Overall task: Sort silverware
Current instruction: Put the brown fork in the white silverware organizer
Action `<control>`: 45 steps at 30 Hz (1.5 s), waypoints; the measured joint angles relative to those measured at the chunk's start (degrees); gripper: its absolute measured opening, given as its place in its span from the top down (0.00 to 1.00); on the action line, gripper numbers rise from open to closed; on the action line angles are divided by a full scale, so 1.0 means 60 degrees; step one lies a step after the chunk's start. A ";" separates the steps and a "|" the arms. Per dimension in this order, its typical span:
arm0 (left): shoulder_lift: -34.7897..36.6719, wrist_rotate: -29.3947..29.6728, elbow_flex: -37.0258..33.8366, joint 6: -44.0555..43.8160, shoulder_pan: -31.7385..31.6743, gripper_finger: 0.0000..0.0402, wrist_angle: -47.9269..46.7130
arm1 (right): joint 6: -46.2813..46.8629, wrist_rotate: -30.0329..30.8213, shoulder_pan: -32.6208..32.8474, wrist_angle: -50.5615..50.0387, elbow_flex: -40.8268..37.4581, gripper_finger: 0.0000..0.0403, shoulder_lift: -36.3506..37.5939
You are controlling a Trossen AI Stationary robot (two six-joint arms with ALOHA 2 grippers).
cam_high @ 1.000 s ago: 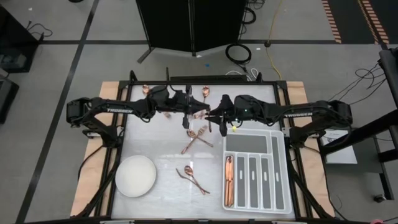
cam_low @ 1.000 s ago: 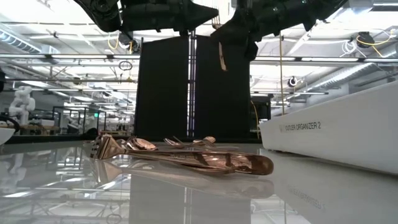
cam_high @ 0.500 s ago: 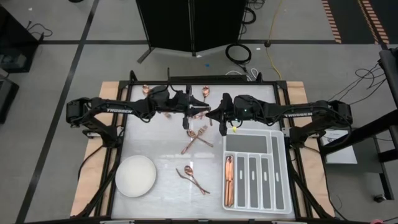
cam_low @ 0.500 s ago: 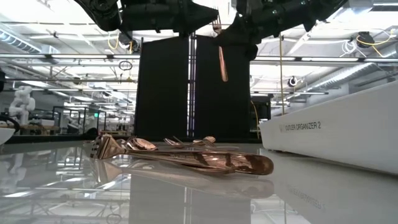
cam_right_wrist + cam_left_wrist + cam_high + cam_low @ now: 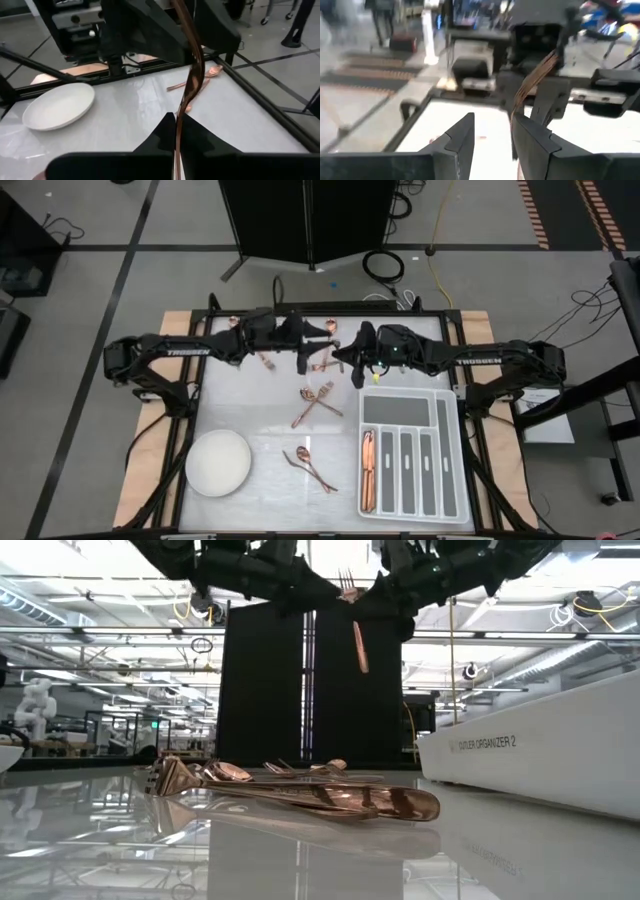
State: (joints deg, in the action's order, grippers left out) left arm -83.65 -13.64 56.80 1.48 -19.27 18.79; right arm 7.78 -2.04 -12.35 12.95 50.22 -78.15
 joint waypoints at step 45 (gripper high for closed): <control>0.4292 -0.1455 -0.5952 -0.0675 0.0909 0.68 0.3598 | 0.8364 -0.0106 0.2124 -0.4497 0.0007 1.00 0.0705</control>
State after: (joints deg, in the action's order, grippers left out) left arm -57.90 -22.37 21.09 -2.57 -13.81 40.37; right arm 57.97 -2.68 0.39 -14.03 50.26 -73.92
